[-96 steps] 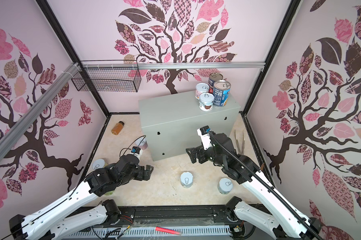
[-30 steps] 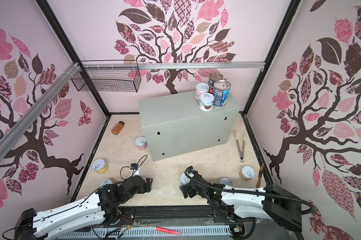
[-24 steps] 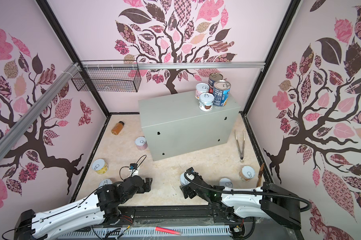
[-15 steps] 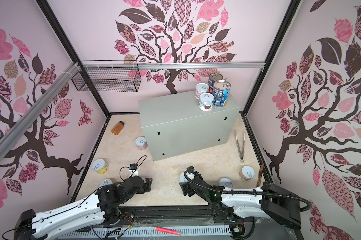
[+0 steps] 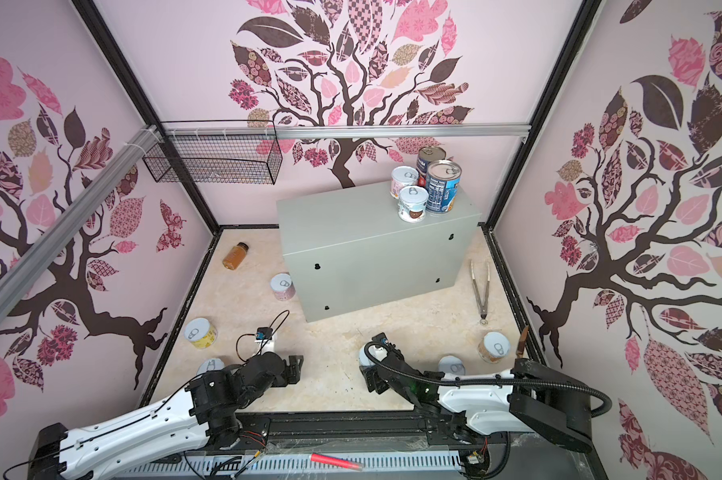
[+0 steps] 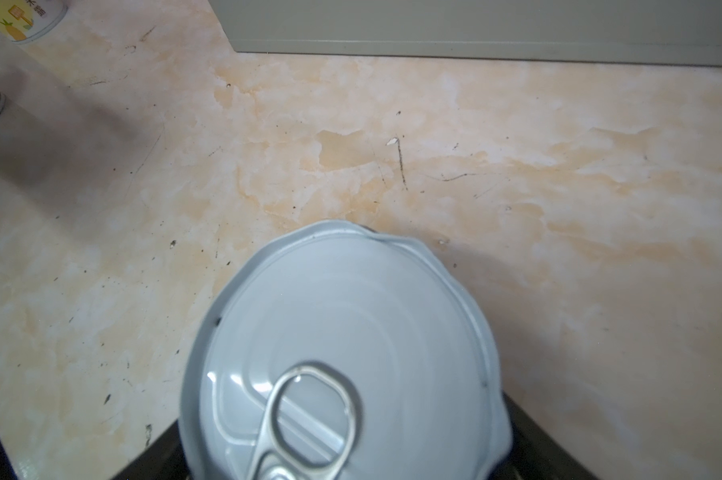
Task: Place and organize the canned foods onto the counter
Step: 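Close the right gripper around the pale blue-green pull-tab can, then lift the pale blue-green can and draw it toward the robot with the right gripper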
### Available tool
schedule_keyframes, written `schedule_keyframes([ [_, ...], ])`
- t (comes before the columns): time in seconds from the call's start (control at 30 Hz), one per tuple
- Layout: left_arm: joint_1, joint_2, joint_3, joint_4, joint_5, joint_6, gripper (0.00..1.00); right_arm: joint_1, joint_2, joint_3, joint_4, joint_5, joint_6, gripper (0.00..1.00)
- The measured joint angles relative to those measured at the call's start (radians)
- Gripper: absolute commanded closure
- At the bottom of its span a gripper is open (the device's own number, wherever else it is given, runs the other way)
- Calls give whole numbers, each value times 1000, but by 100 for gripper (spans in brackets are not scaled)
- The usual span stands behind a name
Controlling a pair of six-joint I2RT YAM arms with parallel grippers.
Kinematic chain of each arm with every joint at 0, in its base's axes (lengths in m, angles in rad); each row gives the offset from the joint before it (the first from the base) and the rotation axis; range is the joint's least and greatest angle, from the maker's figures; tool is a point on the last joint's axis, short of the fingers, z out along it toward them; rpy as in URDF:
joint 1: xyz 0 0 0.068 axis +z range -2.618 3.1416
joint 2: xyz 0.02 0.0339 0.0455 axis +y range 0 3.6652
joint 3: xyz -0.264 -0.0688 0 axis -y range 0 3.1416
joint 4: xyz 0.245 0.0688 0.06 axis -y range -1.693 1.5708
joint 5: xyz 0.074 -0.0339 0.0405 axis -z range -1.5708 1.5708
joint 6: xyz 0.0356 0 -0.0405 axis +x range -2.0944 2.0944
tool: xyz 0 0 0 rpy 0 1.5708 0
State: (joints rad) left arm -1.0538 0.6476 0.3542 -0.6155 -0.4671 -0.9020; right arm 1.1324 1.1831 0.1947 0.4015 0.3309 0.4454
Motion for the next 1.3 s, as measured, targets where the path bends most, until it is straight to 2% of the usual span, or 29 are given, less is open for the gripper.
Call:
schedule_keyframes([
  [0.3, 0, -21, -1, -12, 2, -6, 3, 5, -19, 8, -24, 17, 1, 33],
  [0.53, 0, -15, 13, -68, 5, 13, 3, 5, -138, 14, -154, 35, 1, 34],
  [0.8, 0, -63, 92, -122, 2, 45, 2, 5, -277, 138, -302, 43, -7, 36],
  [0.93, 0, -62, 107, -128, 1, 52, 2, 5, -289, 165, -314, 43, -2, 23],
  [1.13, 0, -61, 107, -137, 13, 50, 2, 5, -208, 169, -369, 17, 35, 0],
  [1.3, 0, -99, 106, -144, 25, 33, 2, 5, -72, 279, -446, -64, 71, 0],
])
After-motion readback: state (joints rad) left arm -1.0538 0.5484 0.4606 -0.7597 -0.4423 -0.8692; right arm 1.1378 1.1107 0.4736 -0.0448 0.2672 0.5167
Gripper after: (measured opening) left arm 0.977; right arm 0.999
